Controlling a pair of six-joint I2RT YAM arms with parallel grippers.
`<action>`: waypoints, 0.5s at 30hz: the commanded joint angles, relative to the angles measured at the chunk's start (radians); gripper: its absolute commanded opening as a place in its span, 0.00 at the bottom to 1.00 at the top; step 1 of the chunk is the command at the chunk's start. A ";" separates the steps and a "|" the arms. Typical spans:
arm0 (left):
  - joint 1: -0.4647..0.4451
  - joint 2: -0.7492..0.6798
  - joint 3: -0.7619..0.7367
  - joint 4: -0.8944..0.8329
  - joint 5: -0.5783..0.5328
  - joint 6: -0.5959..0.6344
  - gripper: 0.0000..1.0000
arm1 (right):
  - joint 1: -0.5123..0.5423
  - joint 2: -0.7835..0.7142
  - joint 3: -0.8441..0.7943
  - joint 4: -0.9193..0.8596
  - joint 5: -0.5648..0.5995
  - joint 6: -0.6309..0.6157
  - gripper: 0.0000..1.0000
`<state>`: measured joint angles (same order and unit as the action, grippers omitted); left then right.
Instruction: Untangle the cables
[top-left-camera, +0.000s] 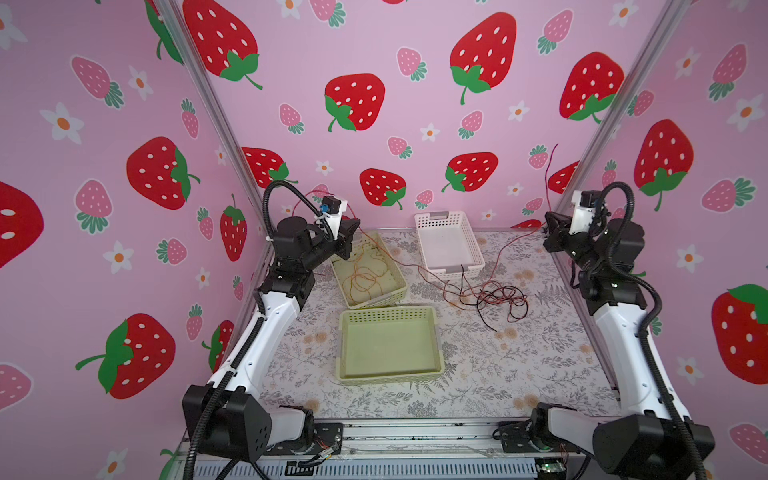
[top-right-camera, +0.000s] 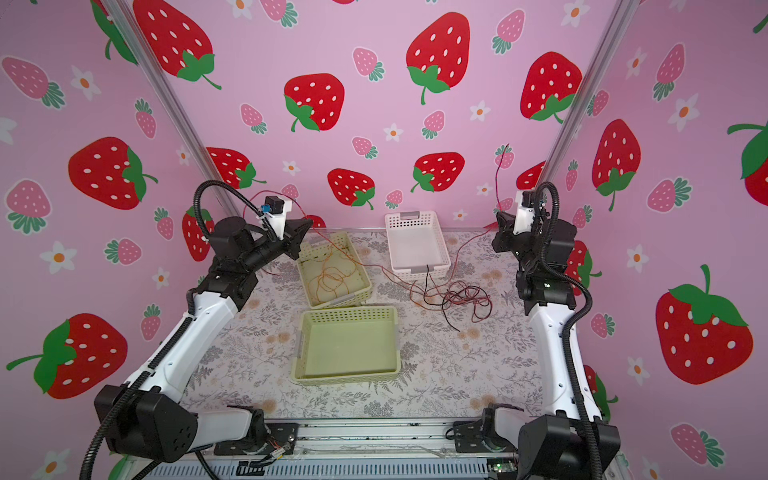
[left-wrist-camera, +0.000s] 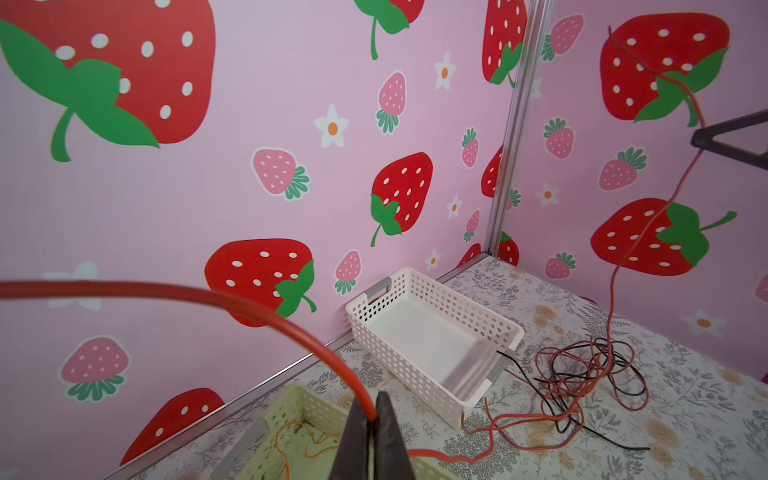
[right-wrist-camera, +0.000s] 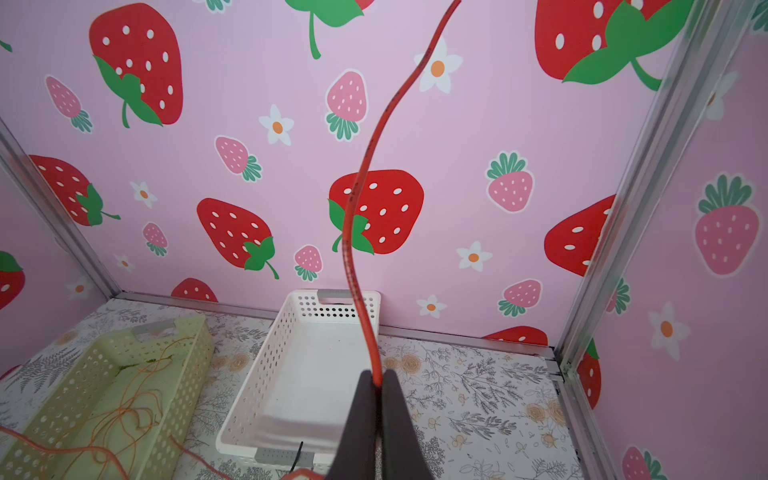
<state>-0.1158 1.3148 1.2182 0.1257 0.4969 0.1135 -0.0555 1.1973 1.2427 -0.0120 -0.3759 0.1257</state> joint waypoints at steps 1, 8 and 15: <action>0.041 -0.011 0.005 0.028 0.010 -0.010 0.00 | -0.009 0.016 0.037 -0.023 0.012 -0.029 0.00; 0.096 0.003 0.079 0.006 -0.024 -0.001 0.00 | -0.024 0.040 0.008 -0.066 0.082 -0.061 0.00; 0.174 0.021 0.142 -0.022 0.028 -0.031 0.00 | -0.047 0.049 -0.093 -0.054 0.050 -0.090 0.00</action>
<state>0.0536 1.3334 1.3033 0.1040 0.4831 0.0921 -0.1001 1.2427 1.1755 -0.0597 -0.3065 0.0723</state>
